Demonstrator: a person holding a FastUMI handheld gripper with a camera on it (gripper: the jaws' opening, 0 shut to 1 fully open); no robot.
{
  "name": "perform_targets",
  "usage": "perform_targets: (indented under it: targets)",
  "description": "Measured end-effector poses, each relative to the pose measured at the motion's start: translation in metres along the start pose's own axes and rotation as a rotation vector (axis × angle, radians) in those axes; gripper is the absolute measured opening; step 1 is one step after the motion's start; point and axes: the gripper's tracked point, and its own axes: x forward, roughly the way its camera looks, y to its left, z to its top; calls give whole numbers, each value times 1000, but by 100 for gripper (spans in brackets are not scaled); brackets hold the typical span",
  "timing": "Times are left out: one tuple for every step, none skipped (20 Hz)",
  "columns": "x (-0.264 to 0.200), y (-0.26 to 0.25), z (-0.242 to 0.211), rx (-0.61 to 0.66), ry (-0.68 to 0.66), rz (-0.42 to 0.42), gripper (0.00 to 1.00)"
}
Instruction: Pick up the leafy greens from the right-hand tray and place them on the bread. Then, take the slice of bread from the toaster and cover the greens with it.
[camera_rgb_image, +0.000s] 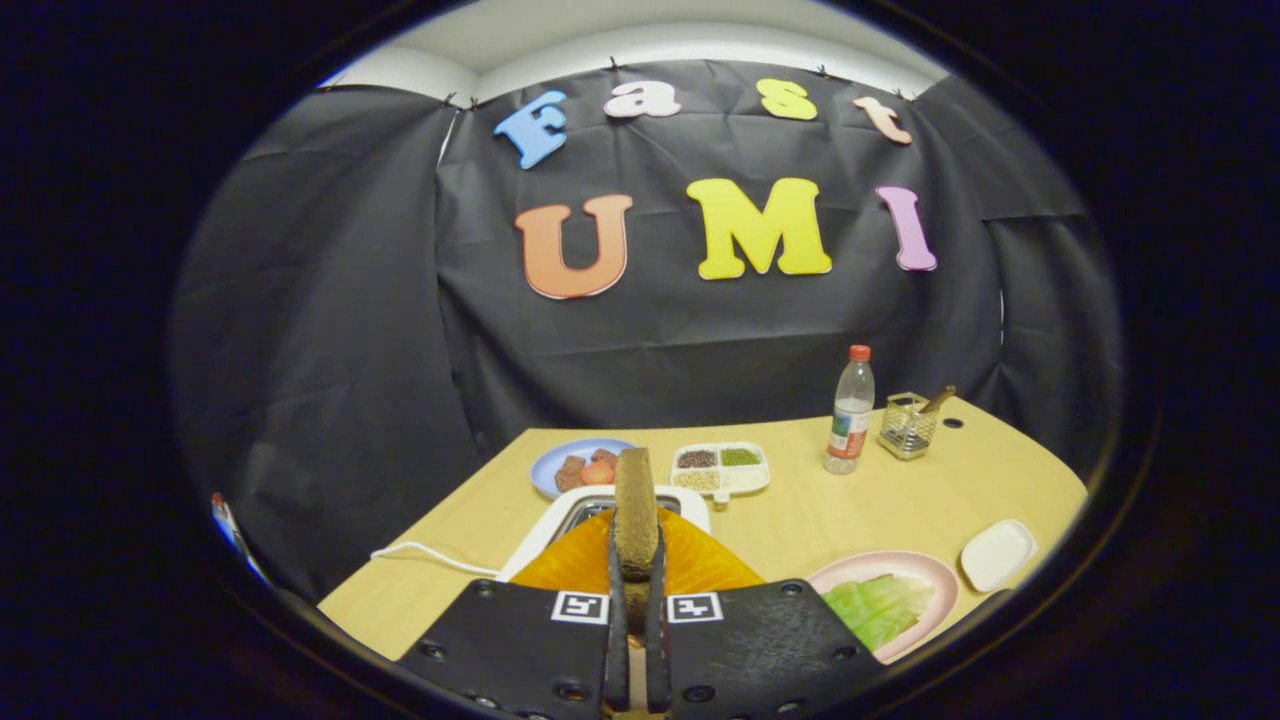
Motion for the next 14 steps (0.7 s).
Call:
perform_targets:
  targets:
    - [-5, 2, 9, 25, -13, 32, 7]
    - [-13, 1, 20, 50, -35, 51, 7]
    - [-21, -6, 31, 65, -61, 56, 7]
    - [-28, -11, 40, 78, -81, 61, 7]
    - [-33, -17, 46, 89, -98, 59, 7]
    - [-38, -22, 53, 97, -110, 62, 7]
    - [-42, -29, 56, 101, -118, 58, 6]
    - [-47, -38, 59, 104, -123, 49, 7]
    - [-51, -49, 60, 105, -132, 35, 7]
    - [-55, -62, 62, 105, -144, 14, 7]
    - [-57, -75, 62, 100, -157, -10, 6]
    - [-60, -91, 61, 93, -163, -36, 6]
    - [-60, -105, 56, 95, -165, -59, 6]
    - [-61, -116, 52, 99, -161, -75, 6]
